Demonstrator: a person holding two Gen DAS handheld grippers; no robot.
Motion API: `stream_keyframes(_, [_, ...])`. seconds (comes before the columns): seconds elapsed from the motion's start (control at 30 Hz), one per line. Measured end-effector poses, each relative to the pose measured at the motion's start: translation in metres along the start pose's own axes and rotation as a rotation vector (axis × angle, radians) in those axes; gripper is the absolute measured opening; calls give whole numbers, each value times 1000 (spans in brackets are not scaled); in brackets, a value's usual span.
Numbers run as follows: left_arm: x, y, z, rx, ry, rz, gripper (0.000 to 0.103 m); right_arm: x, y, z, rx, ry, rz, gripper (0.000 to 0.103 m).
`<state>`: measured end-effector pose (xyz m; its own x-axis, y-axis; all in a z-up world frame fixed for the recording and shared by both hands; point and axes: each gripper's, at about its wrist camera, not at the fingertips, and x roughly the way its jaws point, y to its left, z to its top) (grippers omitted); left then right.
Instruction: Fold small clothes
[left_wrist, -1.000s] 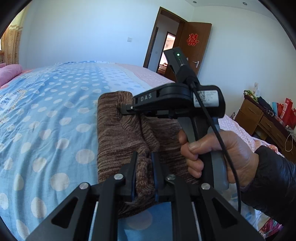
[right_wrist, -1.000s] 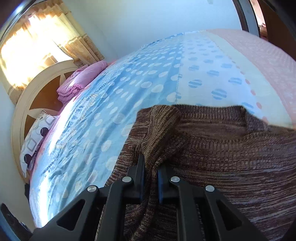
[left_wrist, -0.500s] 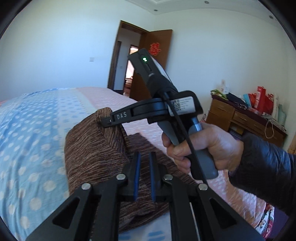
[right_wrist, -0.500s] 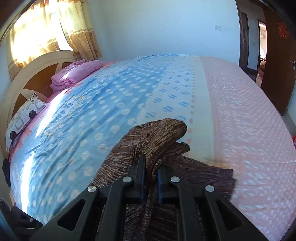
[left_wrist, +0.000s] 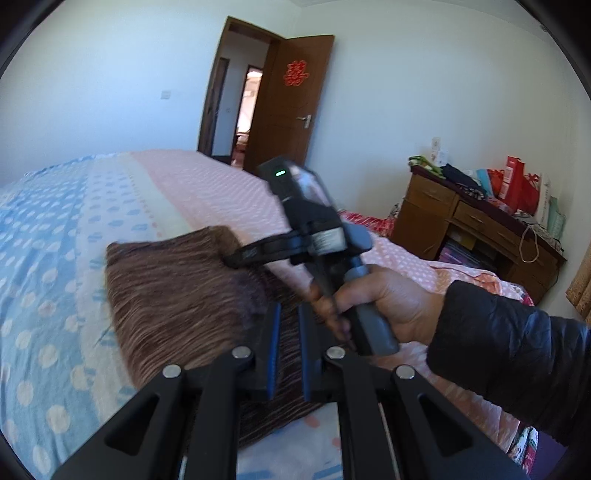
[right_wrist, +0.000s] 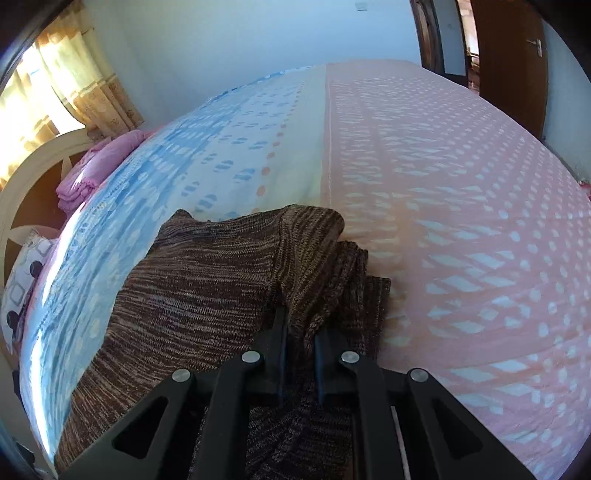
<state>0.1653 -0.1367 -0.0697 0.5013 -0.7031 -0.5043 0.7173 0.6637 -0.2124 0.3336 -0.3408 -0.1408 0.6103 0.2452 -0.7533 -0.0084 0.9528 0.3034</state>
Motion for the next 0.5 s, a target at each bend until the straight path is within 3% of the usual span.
stream_keyframes(0.13, [-19,21,-15,-58,15,51,17,-32,-13,-11,118,-21,8,24])
stream_keyframes(0.2, [-33,33,-23,-88,4,84,24,-68,-15,-29,166,-92,58,31])
stream_keyframes(0.27, [-41,42,-30,-119,2,117,32,-99,-8,-56,195,-122,136,31])
stream_keyframes(0.37, [-47,52,-37,-178,15,142,34,-113,21,-96,184,-82,238,31])
stream_keyframes(0.5, [-55,56,-43,-208,21,162,34,-89,55,-128,147,5,230,31])
